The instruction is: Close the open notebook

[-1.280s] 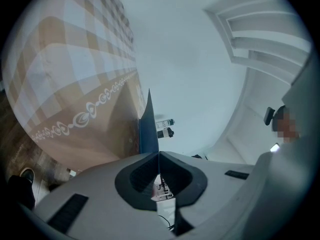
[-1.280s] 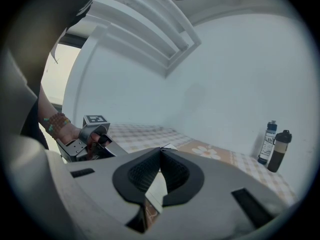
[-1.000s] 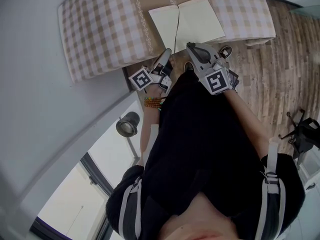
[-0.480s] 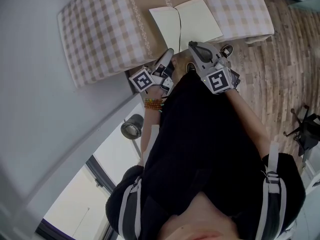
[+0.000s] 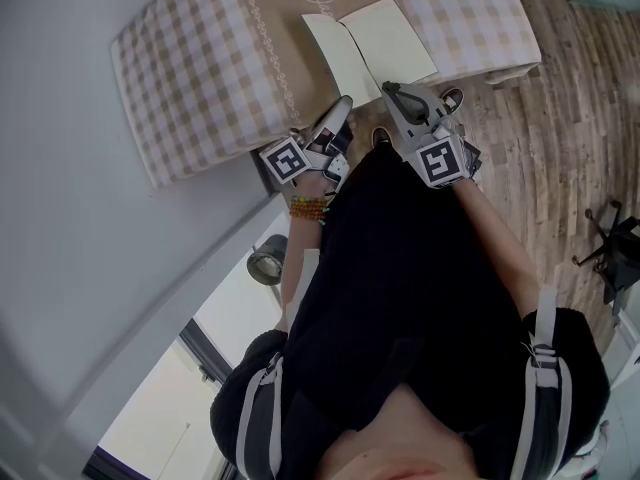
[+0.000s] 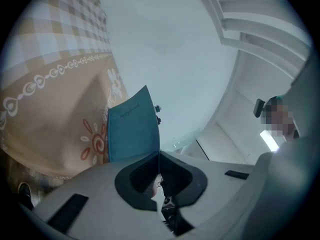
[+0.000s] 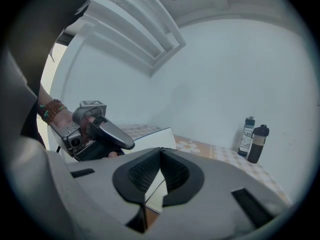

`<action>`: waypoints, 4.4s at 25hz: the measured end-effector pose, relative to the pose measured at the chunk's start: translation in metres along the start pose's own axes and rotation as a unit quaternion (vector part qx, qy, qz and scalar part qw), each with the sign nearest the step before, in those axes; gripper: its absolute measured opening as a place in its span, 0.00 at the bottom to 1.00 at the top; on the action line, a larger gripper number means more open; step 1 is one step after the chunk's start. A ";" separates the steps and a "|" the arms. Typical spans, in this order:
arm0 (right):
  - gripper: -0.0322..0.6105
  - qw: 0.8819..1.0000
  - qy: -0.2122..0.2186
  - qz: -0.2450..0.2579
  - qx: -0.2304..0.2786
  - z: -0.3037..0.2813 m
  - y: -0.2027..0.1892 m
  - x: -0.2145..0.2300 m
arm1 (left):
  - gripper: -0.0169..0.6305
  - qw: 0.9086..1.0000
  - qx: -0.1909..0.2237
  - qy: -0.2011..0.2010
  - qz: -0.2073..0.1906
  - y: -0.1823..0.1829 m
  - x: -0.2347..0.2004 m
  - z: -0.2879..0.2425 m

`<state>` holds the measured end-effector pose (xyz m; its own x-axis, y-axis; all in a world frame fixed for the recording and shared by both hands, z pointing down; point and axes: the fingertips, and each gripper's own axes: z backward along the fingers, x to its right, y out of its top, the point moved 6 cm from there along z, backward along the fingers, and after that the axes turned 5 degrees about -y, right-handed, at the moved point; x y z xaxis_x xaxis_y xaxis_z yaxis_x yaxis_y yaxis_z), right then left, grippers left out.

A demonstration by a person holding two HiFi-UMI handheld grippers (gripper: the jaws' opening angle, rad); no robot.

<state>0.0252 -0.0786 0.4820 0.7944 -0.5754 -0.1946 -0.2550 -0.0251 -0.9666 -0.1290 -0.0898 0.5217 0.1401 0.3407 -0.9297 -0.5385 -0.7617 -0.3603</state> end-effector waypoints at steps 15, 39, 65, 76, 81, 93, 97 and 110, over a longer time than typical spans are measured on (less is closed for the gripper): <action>0.06 0.998 -0.060 0.001 -0.021 0.019 -0.011 0.021 | 0.05 0.998 -0.045 -0.046 0.012 -0.004 -0.007 -0.035; 0.06 0.995 -0.077 -0.025 -0.051 0.031 -0.021 0.071 | 0.05 0.994 -0.088 -0.035 0.053 -0.030 -0.014 -0.101; 0.06 0.979 -0.176 -0.079 -0.067 0.070 -0.048 0.127 | 0.07 0.982 -0.143 0.040 0.116 -0.049 -0.037 -0.154; 0.06 0.973 -0.183 -0.115 -0.081 0.078 -0.065 0.128 | 0.07 0.976 -0.129 0.085 0.155 -0.054 -0.043 -0.161; 0.06 0.971 -0.197 -0.113 -0.077 0.085 -0.068 0.143 | 0.08 0.975 -0.139 0.091 0.149 -0.059 -0.049 -0.170; 0.06 0.972 -0.185 -0.123 -0.084 0.088 -0.075 0.144 | 0.10 0.973 -0.117 0.116 0.159 -0.073 -0.054 -0.174; 0.06 0.973 -0.175 -0.126 -0.086 0.083 -0.078 0.146 | 0.15 0.973 -0.093 0.106 0.182 -0.071 -0.058 -0.176; 0.06 0.975 -0.158 -0.128 -0.090 0.079 -0.077 0.133 | 0.11 0.969 -0.070 0.123 0.202 -0.075 -0.063 -0.185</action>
<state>0.1942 -0.0889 0.5175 0.9677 -0.2513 -0.0197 -0.0958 -0.2942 -0.9509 0.0562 -0.1562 0.5936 0.1446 -0.1301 -0.9809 -0.4757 -0.8784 0.0463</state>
